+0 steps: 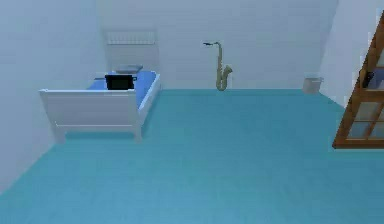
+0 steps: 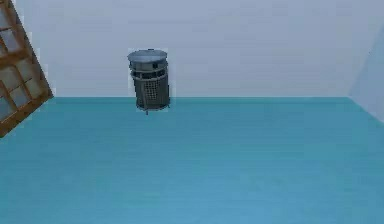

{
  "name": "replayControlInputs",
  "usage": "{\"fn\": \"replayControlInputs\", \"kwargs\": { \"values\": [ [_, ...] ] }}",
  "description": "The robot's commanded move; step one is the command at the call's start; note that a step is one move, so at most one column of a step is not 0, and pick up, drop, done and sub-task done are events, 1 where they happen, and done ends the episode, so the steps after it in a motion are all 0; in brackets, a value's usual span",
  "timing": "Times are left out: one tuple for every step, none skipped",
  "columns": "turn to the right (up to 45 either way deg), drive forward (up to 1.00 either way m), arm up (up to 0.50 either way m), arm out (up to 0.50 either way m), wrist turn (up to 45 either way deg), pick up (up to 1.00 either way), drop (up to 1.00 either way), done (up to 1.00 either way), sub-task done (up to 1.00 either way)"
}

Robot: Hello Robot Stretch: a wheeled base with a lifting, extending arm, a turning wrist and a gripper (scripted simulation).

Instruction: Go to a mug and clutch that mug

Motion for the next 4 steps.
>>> {"fn": "replayControlInputs", "kwargs": {
  "values": [
    [24.0, 0.0, 0.0, 0.0, 0.0, 0.0, 0.0, 0.0, 0.0],
    [0.0, 1.0, 0.0, 0.0, 0.0, 0.0, 0.0, 0.0, 0.0],
    [0.0, 1.0, 0.0, 0.0, 0.0, 0.0, 0.0, 0.0, 0.0],
    [3.0, 0.0, 0.0, 0.0, 0.0, 0.0, 0.0, 0.0, 0.0]
  ]
}}
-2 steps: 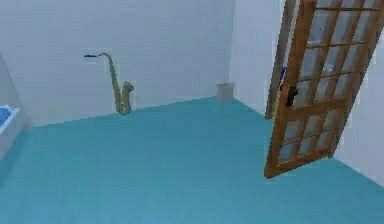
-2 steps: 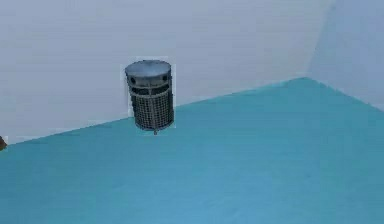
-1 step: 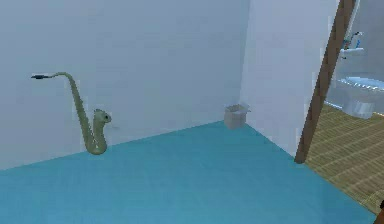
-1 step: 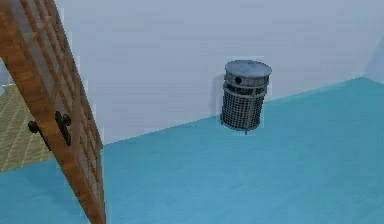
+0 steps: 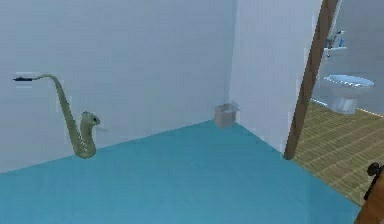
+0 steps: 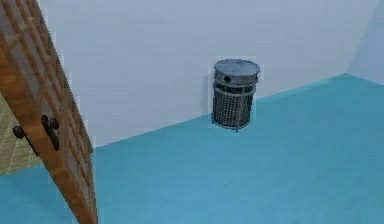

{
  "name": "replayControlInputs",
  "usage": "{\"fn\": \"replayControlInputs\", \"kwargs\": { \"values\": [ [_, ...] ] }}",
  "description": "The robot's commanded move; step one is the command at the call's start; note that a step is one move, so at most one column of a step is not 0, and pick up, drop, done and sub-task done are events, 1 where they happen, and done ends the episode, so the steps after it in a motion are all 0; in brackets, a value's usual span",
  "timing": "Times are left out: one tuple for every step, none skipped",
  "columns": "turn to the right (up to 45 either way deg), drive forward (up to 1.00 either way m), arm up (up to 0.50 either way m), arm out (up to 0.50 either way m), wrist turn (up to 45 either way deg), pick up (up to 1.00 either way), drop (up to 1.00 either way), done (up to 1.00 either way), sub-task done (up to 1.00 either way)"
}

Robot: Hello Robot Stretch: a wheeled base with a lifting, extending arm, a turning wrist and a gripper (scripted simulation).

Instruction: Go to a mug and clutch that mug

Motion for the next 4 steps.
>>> {"fn": "replayControlInputs", "kwargs": {
  "values": [
    [0.0, 0.55, 0.0, 0.0, 0.0, 0.0, 0.0, 0.0, 0.0],
    [36.0, 0.0, 0.0, 0.0, 0.0, 0.0, 0.0, 0.0, 0.0],
    [0.0, 0.25, 0.0, 0.0, 0.0, 0.0, 0.0, 0.0, 0.0],
    [21.0, 0.0, 0.0, 0.0, 0.0, 0.0, 0.0, 0.0, 0.0]
  ]
}}
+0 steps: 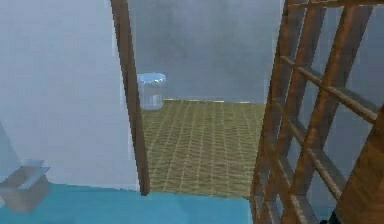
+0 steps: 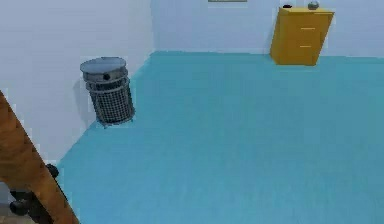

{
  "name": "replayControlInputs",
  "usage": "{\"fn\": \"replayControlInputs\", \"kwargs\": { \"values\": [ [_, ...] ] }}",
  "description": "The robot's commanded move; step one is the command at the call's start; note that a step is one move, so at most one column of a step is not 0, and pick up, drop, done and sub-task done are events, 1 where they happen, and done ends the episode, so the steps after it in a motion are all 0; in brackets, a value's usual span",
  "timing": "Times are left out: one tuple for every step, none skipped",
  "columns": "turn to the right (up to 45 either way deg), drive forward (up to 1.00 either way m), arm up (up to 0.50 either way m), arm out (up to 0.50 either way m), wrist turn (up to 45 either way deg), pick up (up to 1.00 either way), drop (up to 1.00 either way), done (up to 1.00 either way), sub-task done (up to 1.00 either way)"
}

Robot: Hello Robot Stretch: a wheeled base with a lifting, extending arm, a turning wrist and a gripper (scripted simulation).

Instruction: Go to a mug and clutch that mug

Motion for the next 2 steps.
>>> {"fn": "replayControlInputs", "kwargs": {
  "values": [
    [0.0, 0.3, 0.0, 0.0, 0.0, 0.0, 0.0, 0.0, 0.0],
    [6.0, 0.0, 0.0, 0.0, 0.0, 0.0, 0.0, 0.0, 0.0]
  ]
}}
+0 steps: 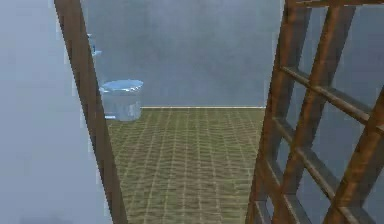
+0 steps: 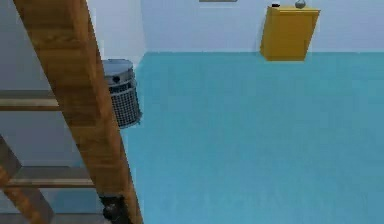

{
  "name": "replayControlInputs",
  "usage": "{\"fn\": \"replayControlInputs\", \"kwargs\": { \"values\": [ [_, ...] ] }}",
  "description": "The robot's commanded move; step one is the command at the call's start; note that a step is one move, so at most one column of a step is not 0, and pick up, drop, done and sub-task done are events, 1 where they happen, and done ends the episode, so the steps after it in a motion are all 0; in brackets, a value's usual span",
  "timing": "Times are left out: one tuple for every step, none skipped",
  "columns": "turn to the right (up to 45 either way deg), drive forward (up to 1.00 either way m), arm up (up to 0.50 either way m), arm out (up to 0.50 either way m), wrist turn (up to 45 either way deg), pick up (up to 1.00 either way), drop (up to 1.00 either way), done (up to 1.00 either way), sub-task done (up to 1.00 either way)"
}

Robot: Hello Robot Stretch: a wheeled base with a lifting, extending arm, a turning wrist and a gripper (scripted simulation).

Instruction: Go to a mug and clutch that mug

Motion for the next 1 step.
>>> {"fn": "replayControlInputs", "kwargs": {
  "values": [
    [0.0, 1.0, 0.0, 0.0, 0.0, 0.0, 0.0, 0.0, 0.0]
  ]
}}
